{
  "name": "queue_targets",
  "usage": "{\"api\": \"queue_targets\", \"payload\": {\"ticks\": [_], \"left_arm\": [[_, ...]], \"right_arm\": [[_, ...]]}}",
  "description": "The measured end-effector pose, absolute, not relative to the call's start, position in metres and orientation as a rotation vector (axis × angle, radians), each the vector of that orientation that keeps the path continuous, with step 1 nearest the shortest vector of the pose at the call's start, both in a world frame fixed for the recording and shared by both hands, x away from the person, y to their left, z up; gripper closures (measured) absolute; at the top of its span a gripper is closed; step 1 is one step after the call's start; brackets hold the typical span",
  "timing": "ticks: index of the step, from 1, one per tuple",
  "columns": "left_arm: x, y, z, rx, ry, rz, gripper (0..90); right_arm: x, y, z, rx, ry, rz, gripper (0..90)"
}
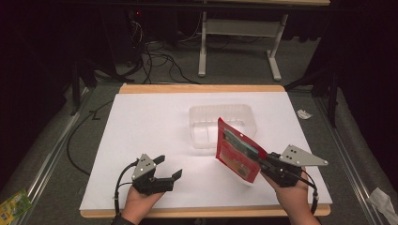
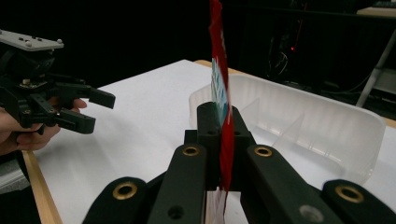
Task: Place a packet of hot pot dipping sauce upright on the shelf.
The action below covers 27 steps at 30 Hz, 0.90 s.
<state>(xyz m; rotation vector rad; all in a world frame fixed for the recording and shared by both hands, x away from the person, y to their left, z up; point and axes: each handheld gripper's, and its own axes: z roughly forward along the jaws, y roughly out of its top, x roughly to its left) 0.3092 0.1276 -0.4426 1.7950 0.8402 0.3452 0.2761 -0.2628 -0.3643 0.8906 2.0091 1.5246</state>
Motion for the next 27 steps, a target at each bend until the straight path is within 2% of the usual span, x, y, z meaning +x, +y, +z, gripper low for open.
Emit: {"api": "queue_targets", "payload": {"ticks": [12, 27], "left_arm": [[0.313, 0.091, -0.433, 1.767, 0.766, 0.276, 19.3], [0.318, 0.064, -0.423, 1.7, 0.703, 0.202, 27.8]], "right_arm": [[0.271, -0.255, -0.364, 0.825, 2.045, 1.594, 89.8], [0.271, -0.23, -0.367, 0.719, 2.124, 1.621, 89.9]]}}
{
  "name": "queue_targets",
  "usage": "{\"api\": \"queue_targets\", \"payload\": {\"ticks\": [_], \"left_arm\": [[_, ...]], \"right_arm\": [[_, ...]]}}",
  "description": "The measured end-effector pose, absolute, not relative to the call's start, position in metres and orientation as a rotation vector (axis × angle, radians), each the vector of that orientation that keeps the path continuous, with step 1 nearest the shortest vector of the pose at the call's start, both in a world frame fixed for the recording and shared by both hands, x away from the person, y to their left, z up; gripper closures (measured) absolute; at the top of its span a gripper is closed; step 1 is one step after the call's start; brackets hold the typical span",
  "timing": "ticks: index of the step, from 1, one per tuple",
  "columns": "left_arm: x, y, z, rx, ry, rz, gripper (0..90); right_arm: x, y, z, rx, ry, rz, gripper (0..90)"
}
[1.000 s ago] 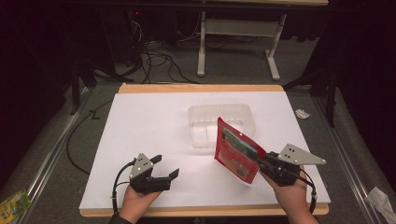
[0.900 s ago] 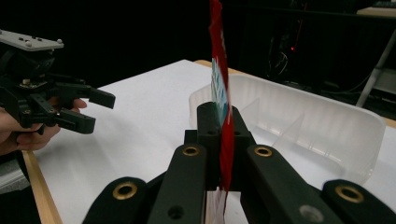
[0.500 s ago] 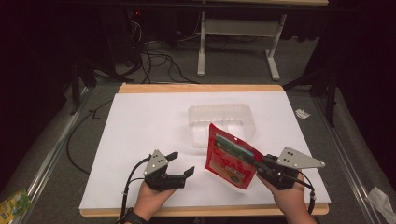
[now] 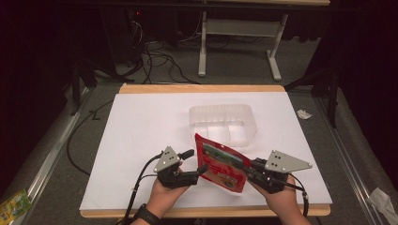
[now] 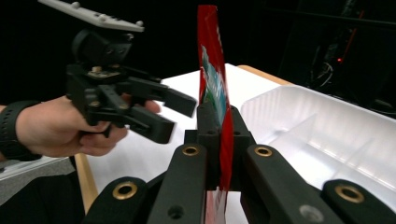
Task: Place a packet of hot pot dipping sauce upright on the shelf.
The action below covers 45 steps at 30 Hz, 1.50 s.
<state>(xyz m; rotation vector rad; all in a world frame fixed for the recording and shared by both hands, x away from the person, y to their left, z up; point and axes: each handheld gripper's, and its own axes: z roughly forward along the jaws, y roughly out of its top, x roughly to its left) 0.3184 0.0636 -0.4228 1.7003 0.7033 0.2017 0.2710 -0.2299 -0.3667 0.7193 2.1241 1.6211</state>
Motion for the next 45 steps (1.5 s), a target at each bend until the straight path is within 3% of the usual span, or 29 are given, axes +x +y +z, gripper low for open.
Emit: {"api": "queue_targets", "payload": {"ticks": [7, 8, 11, 12, 13, 17, 19, 23, 26, 35, 45], "left_arm": [[0.318, 0.05, -0.425, 1.702, 0.683, 0.181, 41.9], [0.317, 0.053, -0.424, 1.698, 0.686, 0.188, 53.1], [0.318, 0.055, -0.425, 1.701, 0.686, 0.201, 67.0], [0.318, 0.055, -0.426, 1.703, 0.685, 0.208, 67.0], [0.317, 0.055, -0.426, 1.707, 0.678, 0.215, 74.3], [0.315, 0.052, -0.427, 1.717, 0.673, 0.242, 85.2], [0.314, 0.053, -0.427, 1.719, 0.666, 0.238, 86.1], [0.314, 0.053, -0.427, 1.72, 0.663, 0.24, 86.1], [0.315, 0.054, -0.427, 1.721, 0.665, 0.237, 85.8], [0.316, 0.056, -0.428, 1.726, 0.666, 0.231, 82.8], [0.316, 0.064, -0.43, 1.749, 0.671, 0.271, 71.1]], "right_arm": [[0.271, -0.225, -0.37, 0.716, 2.136, 1.611, 89.7], [0.272, -0.228, -0.372, 0.732, 2.122, 1.619, 89.6], [0.273, -0.233, -0.375, 0.761, 2.115, 1.628, 89.4], [0.273, -0.233, -0.375, 0.761, 2.115, 1.628, 89.4], [0.274, -0.235, -0.377, 0.772, 2.111, 1.631, 89.2], [0.274, -0.236, -0.379, 0.788, 2.106, 1.63, 88.5], [0.274, -0.236, -0.38, 0.791, 2.107, 1.637, 84.6], [0.277, -0.234, -0.39, 0.849, 2.158, 1.629, 67.7], [0.279, -0.234, -0.399, 0.896, 2.205, 1.591, 65.1], [0.284, -0.234, -0.419, 0.954, 2.287, 1.576, 74.4], [0.284, -0.228, -0.421, 0.925, 2.325, 1.56, 89.1]]}}
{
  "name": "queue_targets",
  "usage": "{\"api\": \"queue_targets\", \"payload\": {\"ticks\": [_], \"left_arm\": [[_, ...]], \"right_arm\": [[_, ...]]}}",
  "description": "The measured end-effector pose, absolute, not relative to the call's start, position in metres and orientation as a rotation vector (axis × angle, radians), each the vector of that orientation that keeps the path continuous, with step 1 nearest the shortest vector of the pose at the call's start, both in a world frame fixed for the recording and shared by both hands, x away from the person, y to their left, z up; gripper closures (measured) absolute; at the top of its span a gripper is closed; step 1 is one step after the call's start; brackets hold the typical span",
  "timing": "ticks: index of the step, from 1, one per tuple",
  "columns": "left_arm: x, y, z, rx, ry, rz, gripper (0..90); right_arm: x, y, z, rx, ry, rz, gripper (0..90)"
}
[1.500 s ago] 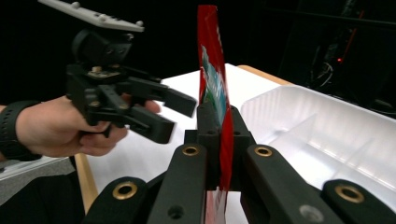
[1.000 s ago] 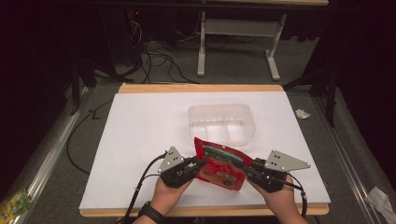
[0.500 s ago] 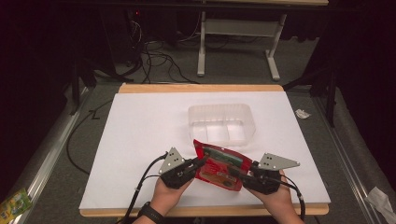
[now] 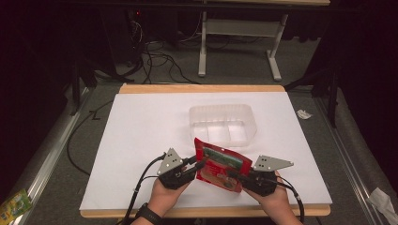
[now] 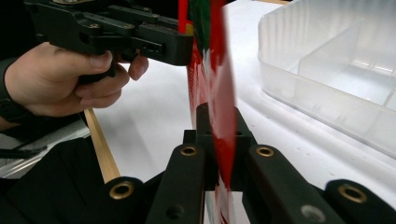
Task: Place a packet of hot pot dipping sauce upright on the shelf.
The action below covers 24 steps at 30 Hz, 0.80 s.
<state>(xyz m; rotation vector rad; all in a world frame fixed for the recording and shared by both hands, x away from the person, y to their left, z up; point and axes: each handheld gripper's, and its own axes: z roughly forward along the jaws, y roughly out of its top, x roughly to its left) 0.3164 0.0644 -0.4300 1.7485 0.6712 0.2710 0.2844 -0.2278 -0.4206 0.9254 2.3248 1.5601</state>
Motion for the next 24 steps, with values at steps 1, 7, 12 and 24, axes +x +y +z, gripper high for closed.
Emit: {"api": "queue_targets", "payload": {"ticks": [1, 7, 12, 24], "left_arm": [[0.316, 0.064, -0.43, 1.749, 0.671, 0.271, 71.0], [0.319, 0.073, -0.433, 1.764, 0.693, 0.298, 68.9], [0.321, 0.076, -0.437, 1.774, 0.719, 0.306, 63.3], [0.319, 0.087, -0.44, 1.787, 0.759, 0.328, 43.6]], "right_arm": [[0.284, -0.228, -0.421, 0.925, 2.325, 1.56, 89.1], [0.284, -0.227, -0.42, 0.922, 2.333, 1.548, 89.9], [0.283, -0.226, -0.42, 0.936, 2.33, 1.548, 90.0], [0.279, -0.229, -0.413, 0.957, 2.287, 1.578, 90.0]]}}
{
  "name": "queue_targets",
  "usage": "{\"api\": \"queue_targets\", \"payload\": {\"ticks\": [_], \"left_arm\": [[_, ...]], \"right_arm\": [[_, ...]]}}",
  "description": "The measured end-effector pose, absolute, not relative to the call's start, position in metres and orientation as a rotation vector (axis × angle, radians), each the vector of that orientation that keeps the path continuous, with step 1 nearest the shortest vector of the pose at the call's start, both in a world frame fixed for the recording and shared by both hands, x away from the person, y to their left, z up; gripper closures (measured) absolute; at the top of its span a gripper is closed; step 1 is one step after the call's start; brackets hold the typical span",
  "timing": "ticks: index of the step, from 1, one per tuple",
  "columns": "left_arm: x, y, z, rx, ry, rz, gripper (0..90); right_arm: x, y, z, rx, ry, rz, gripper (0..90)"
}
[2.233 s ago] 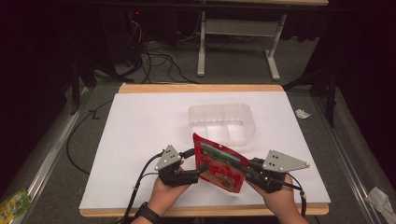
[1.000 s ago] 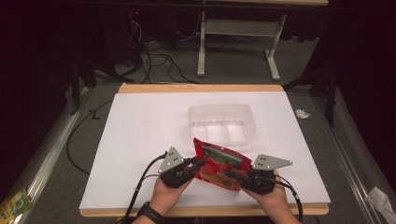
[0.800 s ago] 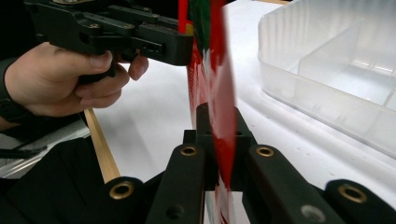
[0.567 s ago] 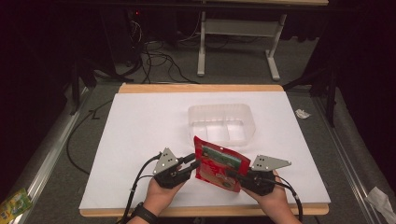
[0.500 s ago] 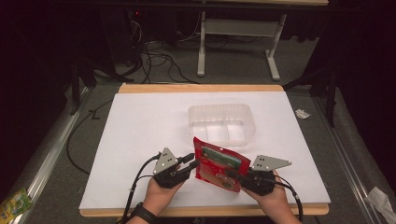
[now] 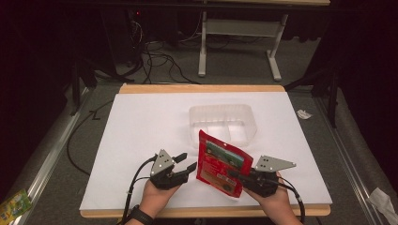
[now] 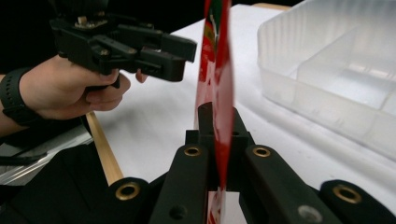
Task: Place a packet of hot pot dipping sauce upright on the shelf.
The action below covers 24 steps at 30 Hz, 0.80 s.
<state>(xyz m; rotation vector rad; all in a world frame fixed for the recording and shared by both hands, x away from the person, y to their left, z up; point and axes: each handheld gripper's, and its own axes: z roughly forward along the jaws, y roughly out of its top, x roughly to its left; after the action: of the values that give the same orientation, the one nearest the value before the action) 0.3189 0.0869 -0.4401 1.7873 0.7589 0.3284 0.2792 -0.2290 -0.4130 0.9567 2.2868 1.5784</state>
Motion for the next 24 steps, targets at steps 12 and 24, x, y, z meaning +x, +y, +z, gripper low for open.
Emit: {"api": "queue_targets", "payload": {"ticks": [12, 24], "left_arm": [[0.303, 0.132, -0.439, 1.892, 0.817, 0.441, 28.6], [0.307, 0.158, -0.438, 1.83, 0.851, 0.48, 25.1]], "right_arm": [[0.277, -0.261, -0.398, 1.023, 2.119, 1.529, 90.0], [0.282, -0.287, -0.393, 1.13, 1.979, 1.513, 90.0]]}}
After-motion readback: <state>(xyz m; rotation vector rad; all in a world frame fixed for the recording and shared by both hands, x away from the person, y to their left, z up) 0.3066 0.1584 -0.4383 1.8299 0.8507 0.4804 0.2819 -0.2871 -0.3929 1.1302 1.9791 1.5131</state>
